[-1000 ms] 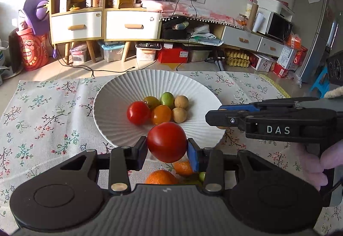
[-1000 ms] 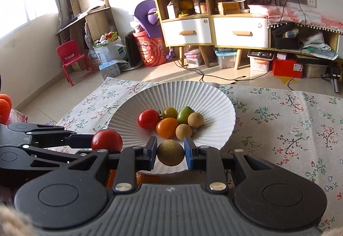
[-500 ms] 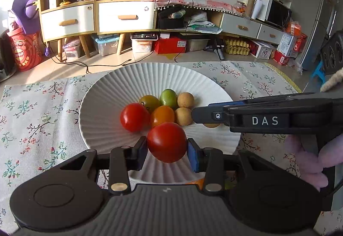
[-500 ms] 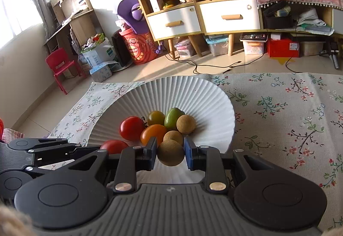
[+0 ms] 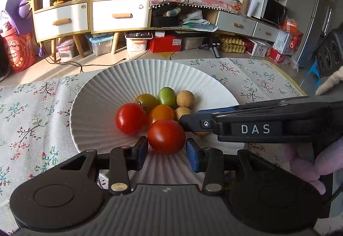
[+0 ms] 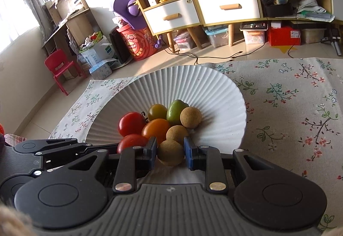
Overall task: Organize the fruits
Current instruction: 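Carry the red tomato and brown fruit in both tools over the white plate, then open both tools to release the two fruits into the plate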
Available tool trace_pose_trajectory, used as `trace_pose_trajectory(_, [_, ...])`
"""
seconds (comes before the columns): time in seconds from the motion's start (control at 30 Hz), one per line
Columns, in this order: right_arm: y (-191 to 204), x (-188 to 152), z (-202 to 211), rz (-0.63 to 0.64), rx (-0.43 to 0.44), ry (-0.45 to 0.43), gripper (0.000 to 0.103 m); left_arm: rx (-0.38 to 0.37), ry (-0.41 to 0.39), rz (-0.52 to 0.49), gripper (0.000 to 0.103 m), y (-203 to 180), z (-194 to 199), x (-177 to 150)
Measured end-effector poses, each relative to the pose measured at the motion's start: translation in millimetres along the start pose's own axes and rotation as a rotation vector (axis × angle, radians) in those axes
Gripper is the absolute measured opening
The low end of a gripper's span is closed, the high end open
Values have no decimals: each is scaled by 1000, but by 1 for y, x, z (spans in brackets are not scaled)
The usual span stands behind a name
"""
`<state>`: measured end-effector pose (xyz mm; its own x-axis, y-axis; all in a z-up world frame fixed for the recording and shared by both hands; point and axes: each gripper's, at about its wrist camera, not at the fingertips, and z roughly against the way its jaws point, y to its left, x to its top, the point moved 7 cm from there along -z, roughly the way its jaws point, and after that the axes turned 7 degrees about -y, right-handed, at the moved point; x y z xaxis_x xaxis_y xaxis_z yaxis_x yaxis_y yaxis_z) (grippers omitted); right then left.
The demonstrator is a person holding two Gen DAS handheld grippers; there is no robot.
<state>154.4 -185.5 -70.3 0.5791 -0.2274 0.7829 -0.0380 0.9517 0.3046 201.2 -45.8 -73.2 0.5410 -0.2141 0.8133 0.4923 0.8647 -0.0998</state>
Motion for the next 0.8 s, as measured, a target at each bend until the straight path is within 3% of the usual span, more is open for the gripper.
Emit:
trace_pose_trajectory(0.33, [1,1,-1,-3,7,5,27,-3,-2,-25,37,0,1,0])
trace_pose_trajectory(0.8, [3,7,21,0,-1,-23,37,38,-11,-37,56,-3,22,0])
